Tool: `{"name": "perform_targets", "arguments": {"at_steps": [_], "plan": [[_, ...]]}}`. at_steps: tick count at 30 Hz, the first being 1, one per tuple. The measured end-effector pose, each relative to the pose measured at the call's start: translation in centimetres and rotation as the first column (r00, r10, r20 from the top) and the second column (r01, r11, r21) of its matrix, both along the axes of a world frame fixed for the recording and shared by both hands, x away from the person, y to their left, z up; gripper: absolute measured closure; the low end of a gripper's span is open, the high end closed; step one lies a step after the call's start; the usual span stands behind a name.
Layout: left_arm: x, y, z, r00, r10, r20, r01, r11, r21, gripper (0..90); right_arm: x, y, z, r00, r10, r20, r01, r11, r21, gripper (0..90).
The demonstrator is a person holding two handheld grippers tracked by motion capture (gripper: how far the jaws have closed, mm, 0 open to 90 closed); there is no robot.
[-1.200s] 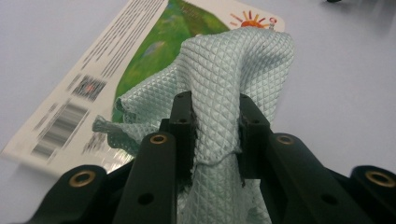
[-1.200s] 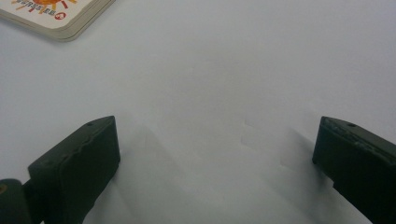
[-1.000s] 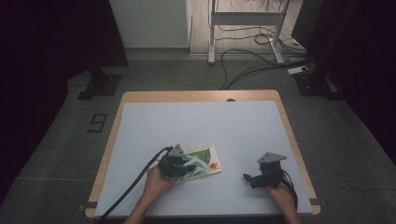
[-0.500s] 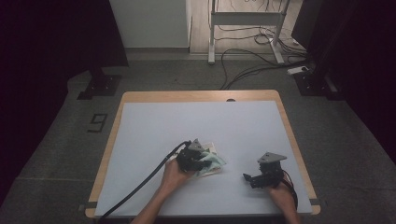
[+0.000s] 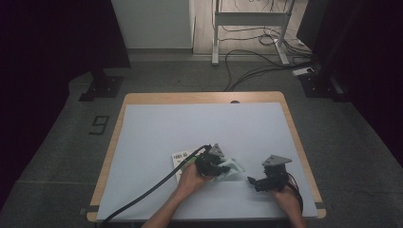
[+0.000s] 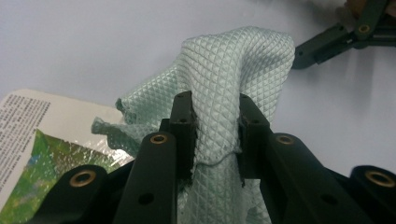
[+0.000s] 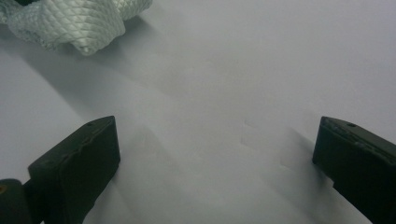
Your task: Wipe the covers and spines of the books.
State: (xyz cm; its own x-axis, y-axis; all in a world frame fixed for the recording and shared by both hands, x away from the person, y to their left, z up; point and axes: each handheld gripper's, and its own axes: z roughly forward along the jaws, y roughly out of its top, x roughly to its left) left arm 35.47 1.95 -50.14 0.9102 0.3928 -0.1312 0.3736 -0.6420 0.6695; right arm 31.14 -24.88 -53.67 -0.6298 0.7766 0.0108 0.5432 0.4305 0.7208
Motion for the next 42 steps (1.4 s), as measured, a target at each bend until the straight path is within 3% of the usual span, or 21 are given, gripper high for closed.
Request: {"name": "perform_targets", "arguments": {"at_steps": [6,14,25,42], "plan": [[-0.9,0.8,0.2,0.9997,-0.013,0.020,0.012,0.9995,0.030,72.5,0.0,0.0,0.0,1.0000,0.000,0.000,0.000,1.000,0.000,0.0],[-1.6,3.8,0.1,1.0000,0.007,0.000,-0.007,1.0000,0.005,72.4,0.0,0.0,0.0,1.0000,0.000,0.000,0.000,1.000,0.000,0.0],[-3.0,9.1,0.2,0.9968,0.080,-0.003,-0.080,0.9967,-0.012,72.3,0.0,0.0,0.0,1.0000,0.000,0.000,0.000,1.000,0.000,0.0],[-5.9,14.9,0.3,0.9844,0.176,0.015,-0.175,0.9843,-0.023,72.1,0.0,0.0,0.0,1.0000,-0.001,0.000,0.001,1.000,0.000,0.0]]}}
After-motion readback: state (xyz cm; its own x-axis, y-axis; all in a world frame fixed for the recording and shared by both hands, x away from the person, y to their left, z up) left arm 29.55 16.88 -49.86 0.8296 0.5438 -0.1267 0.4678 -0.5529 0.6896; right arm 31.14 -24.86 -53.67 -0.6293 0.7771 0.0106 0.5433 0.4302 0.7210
